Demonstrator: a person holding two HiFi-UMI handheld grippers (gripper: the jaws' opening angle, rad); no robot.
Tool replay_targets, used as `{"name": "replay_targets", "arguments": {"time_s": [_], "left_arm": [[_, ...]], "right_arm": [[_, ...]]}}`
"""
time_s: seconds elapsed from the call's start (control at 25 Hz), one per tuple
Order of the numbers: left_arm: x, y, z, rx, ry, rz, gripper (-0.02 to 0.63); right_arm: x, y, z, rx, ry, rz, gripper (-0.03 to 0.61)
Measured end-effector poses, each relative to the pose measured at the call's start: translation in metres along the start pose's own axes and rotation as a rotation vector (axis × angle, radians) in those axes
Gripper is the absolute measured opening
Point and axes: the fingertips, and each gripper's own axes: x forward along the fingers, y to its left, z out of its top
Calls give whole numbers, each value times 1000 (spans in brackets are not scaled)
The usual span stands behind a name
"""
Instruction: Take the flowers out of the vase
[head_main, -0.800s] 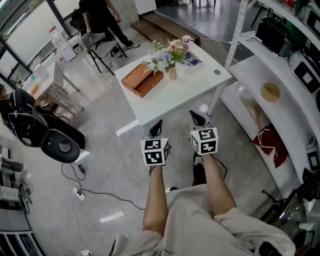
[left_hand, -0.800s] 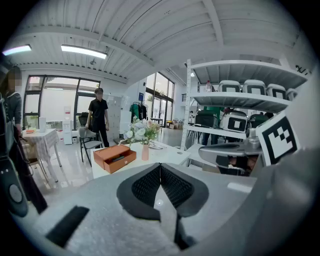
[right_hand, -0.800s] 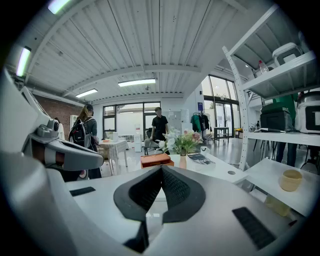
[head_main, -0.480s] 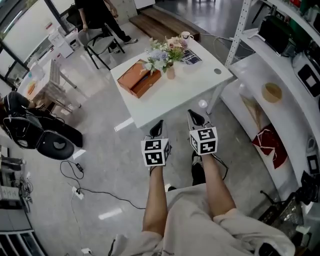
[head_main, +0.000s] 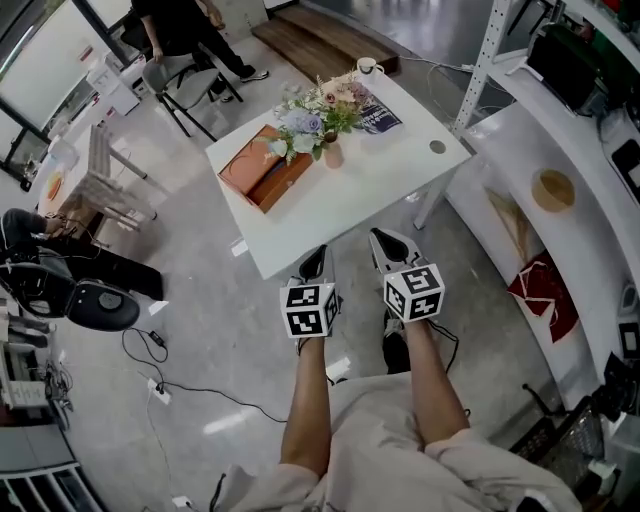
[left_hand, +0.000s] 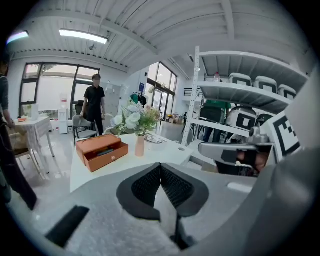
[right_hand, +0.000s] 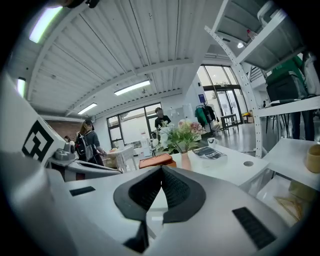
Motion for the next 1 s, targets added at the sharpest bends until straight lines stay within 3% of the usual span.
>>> {"name": "replay_targets", "arguments": {"time_s": [0.36, 0.56, 0.76, 1.0], "left_arm": [[72, -15, 36, -29, -15, 4, 9], [95, -16, 65, -36, -77, 37, 11], [103, -12, 89, -46, -132, 99, 11], [107, -10, 79, -81, -114, 145, 11]], "right_arm": [[40, -72, 24, 22, 17, 35, 6], [60, -100, 62, 134, -43, 146, 6], [75, -121, 91, 105, -73, 198, 6], [87, -128, 88, 105, -57, 233, 6]]}}
